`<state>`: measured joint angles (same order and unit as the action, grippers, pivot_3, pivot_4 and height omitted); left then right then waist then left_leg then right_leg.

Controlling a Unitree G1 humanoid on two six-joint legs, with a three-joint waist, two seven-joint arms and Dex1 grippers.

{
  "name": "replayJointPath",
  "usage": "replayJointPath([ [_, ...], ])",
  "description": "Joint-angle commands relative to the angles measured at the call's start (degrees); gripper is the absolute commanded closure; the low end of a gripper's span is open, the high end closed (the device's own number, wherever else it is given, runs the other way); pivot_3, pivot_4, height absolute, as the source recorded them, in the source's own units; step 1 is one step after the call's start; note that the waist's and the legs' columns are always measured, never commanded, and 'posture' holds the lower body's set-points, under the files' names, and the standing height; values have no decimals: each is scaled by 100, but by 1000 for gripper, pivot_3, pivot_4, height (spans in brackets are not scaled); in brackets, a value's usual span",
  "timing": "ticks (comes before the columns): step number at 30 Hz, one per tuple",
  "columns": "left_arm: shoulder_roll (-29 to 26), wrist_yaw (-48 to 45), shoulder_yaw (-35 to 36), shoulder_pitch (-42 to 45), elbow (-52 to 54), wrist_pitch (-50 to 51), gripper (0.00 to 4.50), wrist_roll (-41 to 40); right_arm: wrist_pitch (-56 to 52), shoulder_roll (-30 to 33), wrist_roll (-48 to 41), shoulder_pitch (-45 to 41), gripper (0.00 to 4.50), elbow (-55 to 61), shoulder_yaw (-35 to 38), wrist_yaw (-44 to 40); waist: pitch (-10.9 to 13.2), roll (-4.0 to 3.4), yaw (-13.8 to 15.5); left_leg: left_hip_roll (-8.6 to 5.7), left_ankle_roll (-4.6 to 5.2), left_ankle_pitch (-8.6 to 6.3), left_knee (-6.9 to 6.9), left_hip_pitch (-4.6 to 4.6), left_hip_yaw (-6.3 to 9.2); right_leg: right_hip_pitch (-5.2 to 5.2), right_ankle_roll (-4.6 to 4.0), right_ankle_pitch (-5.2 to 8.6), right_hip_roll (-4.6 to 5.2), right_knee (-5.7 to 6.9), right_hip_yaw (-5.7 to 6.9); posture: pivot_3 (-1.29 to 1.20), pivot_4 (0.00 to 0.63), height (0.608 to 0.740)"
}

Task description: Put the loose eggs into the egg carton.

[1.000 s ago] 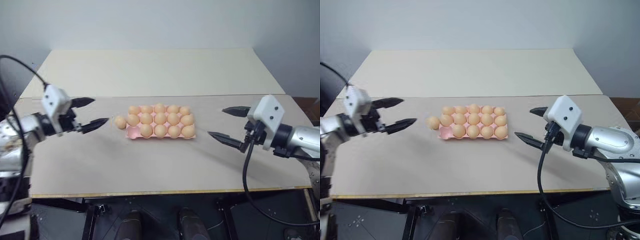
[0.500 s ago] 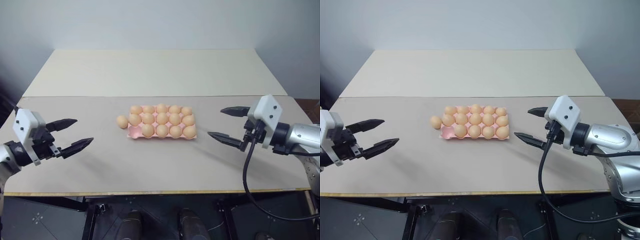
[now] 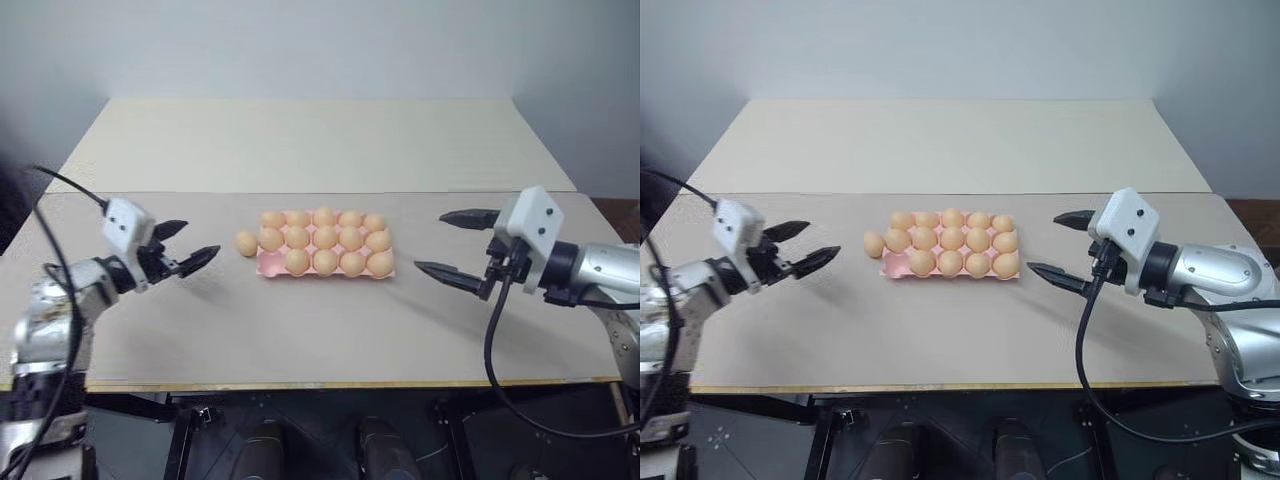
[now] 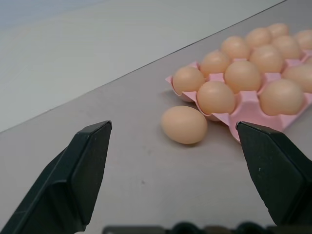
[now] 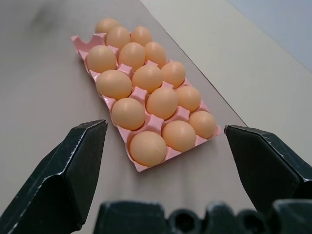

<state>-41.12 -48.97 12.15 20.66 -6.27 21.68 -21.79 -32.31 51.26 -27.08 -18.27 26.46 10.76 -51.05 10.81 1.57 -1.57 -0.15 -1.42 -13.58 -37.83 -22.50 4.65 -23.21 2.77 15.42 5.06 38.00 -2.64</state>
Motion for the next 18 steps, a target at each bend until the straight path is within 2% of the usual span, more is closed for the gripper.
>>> replayJointPath([
  [1, 90, -134, -260, 428, -686, -544, 60, 312, 81, 4, -18, -83, 0, 202, 130, 124, 0, 0, 0, 0, 0, 0, 0, -2, 1, -4, 0, 0, 0, 2, 0, 0, 150, 740],
  [11, 489, -934, -927, 1604, -2782, -1898, 60, 878, -14, -5, -100, 59, 0, 468, 204, 363, 0, 1, 46, -2, 0, 0, -5, -2, 1, 3, 0, 0, 1, 2, 3, 0, 150, 740],
  [18, 705, -1076, -1024, 2122, -3952, -2499, 60, 1157, -58, 55, -153, 128, 0, 580, 290, 416, -1, 2, 49, -2, 1, 1, -6, -2, 1, 2, 0, 0, 0, 4, 4, 0, 150, 740],
])
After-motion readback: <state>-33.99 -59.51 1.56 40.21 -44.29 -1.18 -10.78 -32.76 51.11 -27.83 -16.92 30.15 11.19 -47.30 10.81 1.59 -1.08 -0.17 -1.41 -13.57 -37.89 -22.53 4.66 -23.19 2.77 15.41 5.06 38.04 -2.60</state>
